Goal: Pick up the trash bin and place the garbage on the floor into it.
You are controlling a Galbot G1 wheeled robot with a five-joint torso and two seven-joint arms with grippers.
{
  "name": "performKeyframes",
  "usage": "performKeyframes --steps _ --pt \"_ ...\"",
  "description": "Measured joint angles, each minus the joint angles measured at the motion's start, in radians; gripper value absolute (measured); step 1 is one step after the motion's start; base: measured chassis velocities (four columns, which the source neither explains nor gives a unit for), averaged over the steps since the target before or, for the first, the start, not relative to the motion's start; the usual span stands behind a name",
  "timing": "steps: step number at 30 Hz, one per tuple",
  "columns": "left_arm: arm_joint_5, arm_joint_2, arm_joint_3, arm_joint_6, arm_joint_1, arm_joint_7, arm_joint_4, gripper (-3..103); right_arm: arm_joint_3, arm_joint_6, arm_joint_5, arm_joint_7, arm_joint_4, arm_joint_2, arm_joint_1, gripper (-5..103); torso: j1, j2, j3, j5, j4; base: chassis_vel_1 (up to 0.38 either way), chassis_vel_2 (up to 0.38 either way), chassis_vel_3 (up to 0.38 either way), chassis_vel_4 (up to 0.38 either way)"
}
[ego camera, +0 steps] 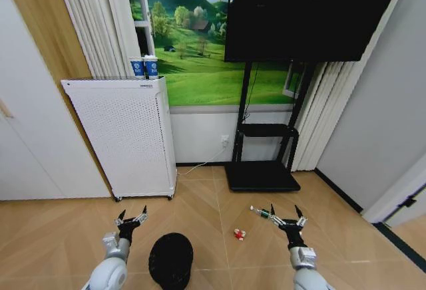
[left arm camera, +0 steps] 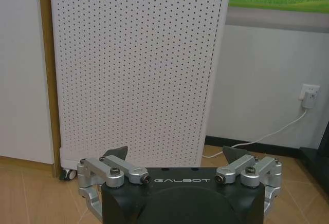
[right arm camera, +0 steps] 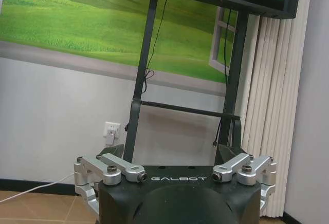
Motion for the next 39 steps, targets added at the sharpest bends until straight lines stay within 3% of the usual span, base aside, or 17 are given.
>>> performKeyframes --steps 16,27,39 --pt "0.024 -0.017 0.03 0.0 0.009 -0.003 0.007 100 0.012 0.032 -0.03 -0.026 -0.018 0.03 -0.036 100 -0.023 -0.064 -0.041 0.0 0.0001 0.0 0.0 0.0 0.0" --pt "0.051 -0.034 0.002 0.005 0.109 -0.016 -0.022 100 0.02 0.044 -0.068 -0.023 -0.028 0.044 -0.051 100 -0.04 -0.112 -0.073 -0.0001 0.0003 0.0 0.0 0.0 0.0" --pt "0.102 -0.085 0.055 0.002 0.147 -0.016 -0.018 100 0.018 0.052 -0.089 -0.018 -0.028 0.049 -0.063 100 -0.057 -0.161 -0.104 -0.0001 0.0 0.0 0.0 0.0 0.0"
